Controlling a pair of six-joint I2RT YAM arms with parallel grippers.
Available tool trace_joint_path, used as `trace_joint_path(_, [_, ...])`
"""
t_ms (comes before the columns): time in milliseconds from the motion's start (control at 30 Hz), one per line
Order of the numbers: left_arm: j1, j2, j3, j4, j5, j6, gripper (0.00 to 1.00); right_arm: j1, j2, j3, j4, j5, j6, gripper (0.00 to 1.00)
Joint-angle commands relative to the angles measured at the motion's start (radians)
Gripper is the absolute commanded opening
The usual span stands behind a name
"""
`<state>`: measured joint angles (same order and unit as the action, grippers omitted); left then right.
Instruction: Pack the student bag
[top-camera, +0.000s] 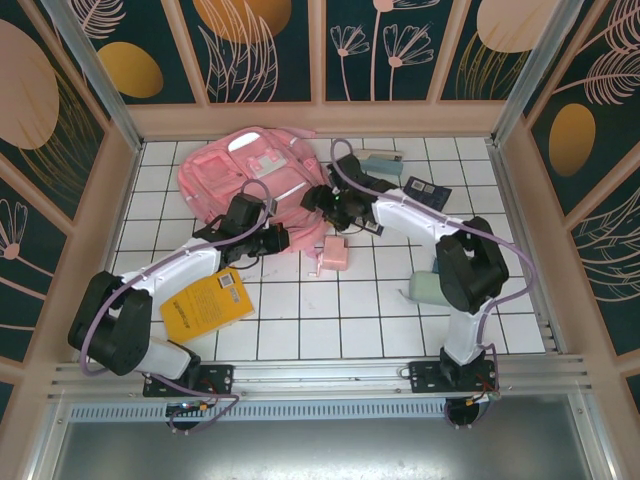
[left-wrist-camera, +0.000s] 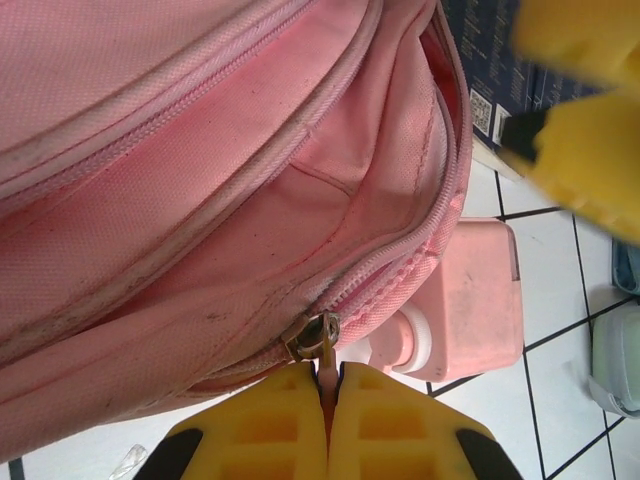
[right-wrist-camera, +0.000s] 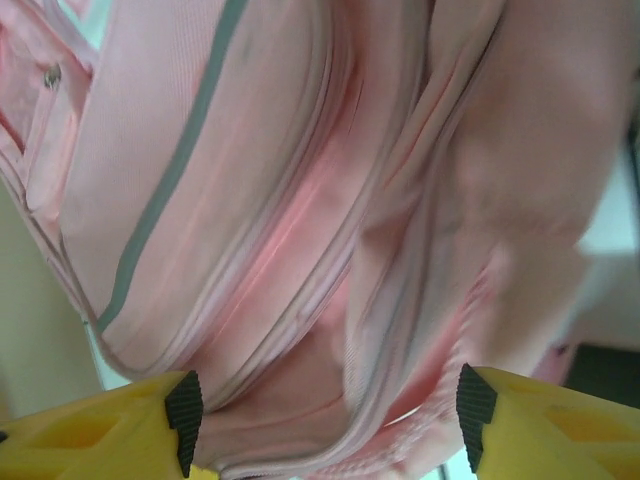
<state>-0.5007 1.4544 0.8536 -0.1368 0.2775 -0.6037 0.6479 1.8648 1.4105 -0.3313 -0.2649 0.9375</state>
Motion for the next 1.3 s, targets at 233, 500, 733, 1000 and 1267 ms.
trace_joint_path(233, [-0.012,-0.023,0.014,0.031,-0.005,0.019,0.0,0.043,0.15,0.098,0.121,-0.086,0.117,0.39])
trace_joint_path(500, [-0.009,-0.034,0.016,-0.099,-0.153,0.037,0.0,0.015,0.114,0.094,0.08,-0.011,0.065,0.0])
trace_joint_path(733, [0.043,-0.005,0.032,-0.258,-0.286,0.052,0.0,-0.039,0.05,0.039,0.083,0.029,0.03,0.0])
trace_joint_path(1000, [0.189,0.003,0.043,-0.351,-0.362,0.094,0.0,-0.087,0.0,0.007,0.083,0.034,-0.01,0.0])
trace_joint_path(1267, [0.311,0.107,0.113,-0.38,-0.437,0.131,0.0,-0.095,-0.04,-0.012,0.08,0.024,-0.048,0.0])
